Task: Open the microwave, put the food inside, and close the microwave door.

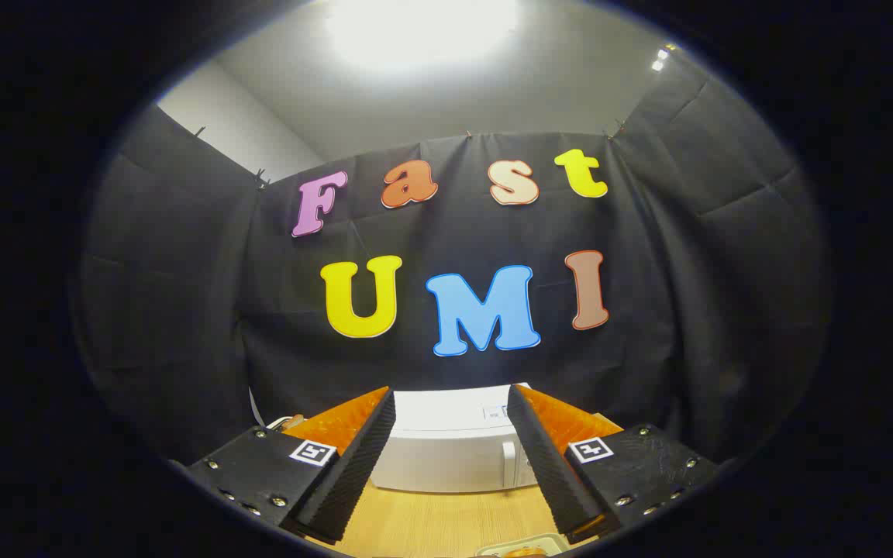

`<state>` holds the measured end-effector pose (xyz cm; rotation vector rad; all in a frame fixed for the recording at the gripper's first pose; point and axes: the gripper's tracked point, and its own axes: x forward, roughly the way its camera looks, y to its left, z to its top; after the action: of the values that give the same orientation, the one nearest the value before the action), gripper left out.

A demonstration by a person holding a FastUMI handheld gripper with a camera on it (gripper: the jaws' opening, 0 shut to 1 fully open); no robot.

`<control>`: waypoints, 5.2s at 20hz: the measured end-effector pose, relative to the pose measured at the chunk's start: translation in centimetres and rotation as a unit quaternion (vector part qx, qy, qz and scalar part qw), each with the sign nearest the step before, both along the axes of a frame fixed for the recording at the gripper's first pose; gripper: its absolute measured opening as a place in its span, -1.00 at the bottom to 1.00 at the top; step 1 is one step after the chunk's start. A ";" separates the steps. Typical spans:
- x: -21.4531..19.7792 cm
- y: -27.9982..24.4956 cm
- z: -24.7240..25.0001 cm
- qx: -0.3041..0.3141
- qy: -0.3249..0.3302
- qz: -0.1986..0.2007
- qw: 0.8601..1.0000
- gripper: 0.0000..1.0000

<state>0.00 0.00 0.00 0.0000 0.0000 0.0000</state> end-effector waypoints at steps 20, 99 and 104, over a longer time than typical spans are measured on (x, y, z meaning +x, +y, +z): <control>1.7 0.5 -1.9 -0.041 -0.008 -0.011 0.999 0.87; -4.3 14.8 -31.5 -0.069 0.088 0.095 0.989 -0.82; -4.5 18.9 -32.0 -0.071 0.073 0.022 0.995 -0.82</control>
<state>-4.53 18.86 -32.00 -0.1419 0.1472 0.0437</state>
